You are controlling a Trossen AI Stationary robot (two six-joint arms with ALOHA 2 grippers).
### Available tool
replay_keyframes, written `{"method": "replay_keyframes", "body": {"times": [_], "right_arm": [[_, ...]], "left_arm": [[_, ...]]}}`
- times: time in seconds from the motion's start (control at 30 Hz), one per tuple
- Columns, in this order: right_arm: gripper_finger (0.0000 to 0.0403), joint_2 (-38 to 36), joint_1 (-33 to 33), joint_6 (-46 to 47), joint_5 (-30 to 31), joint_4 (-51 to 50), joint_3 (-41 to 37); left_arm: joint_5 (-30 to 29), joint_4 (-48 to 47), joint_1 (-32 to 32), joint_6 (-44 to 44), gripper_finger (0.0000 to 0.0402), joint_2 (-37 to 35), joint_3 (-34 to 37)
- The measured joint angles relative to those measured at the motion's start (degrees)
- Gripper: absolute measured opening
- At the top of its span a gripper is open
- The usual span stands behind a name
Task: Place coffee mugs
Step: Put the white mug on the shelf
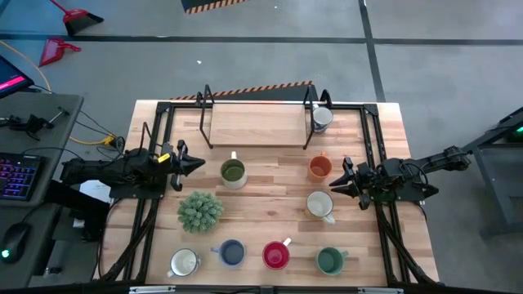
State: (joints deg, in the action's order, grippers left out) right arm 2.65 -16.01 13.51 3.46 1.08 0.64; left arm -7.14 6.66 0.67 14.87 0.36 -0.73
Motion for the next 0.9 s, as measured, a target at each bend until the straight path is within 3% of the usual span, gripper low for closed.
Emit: {"method": "replay_keyframes", "body": {"times": [0.27,0.4,0.57,0.63,0.77,0.9], "right_arm": [[0.0069,0.01,0.00,-3.51,2.22,0.62,0.00],[0.0069,0.02,0.00,-4.01,10.40,5.62,0.00],[0.0069,-0.04,0.02,-12.20,23.65,15.87,0.00],[0.0069,-0.06,0.01,-14.20,25.48,17.55,0.00],[0.0069,-0.03,0.01,-11.72,27.80,18.42,0.00],[0.0069,-0.06,0.04,-9.73,34.27,25.09,0.50]], "left_arm": [[-3.56,5.73,0.01,9.35,0.0000,-0.02,0.02],[-8.84,8.45,0.00,10.57,0.0000,-0.02,0.02],[-14.85,10.50,0.00,3.44,0.0000,0.00,0.02],[-14.66,13.98,0.00,0.31,0.0000,0.00,0.02],[-8.51,20.36,0.00,-4.83,0.0000,0.00,-1.00],[-5.93,14.15,0.00,-5.51,0.0000,-0.02,-6.21]]}}
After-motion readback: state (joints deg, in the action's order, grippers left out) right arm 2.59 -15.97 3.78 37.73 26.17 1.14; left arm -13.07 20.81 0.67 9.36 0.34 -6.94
